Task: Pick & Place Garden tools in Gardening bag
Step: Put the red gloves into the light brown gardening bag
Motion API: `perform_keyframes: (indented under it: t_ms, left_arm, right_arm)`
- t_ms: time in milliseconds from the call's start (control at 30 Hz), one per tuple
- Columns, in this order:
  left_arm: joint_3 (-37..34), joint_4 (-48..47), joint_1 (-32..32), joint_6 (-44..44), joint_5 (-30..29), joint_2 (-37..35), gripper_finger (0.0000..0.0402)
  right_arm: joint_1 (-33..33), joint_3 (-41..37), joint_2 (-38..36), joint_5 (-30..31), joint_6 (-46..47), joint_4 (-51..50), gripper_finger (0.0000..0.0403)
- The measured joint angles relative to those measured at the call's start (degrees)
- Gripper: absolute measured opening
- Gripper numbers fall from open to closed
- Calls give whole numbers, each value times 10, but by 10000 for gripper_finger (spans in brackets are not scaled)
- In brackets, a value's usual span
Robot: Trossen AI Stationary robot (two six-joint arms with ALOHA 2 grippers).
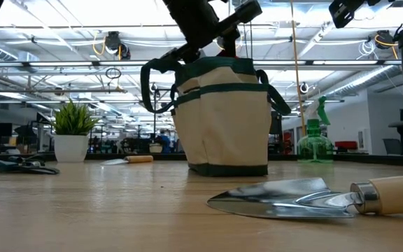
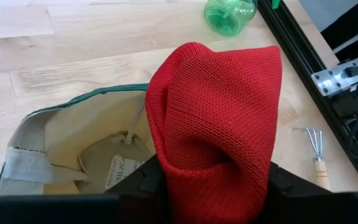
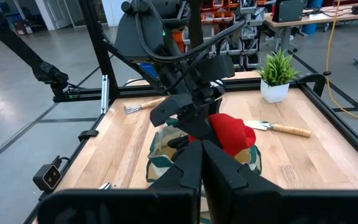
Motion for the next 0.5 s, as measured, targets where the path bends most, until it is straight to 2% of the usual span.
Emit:
perform_keyframes:
  t_ms: [500]
  left_arm:
    - [0, 4, -6, 24, 5, -15, 149]
  right_arm:
    - [0, 0, 0, -1, 9, 0, 2]
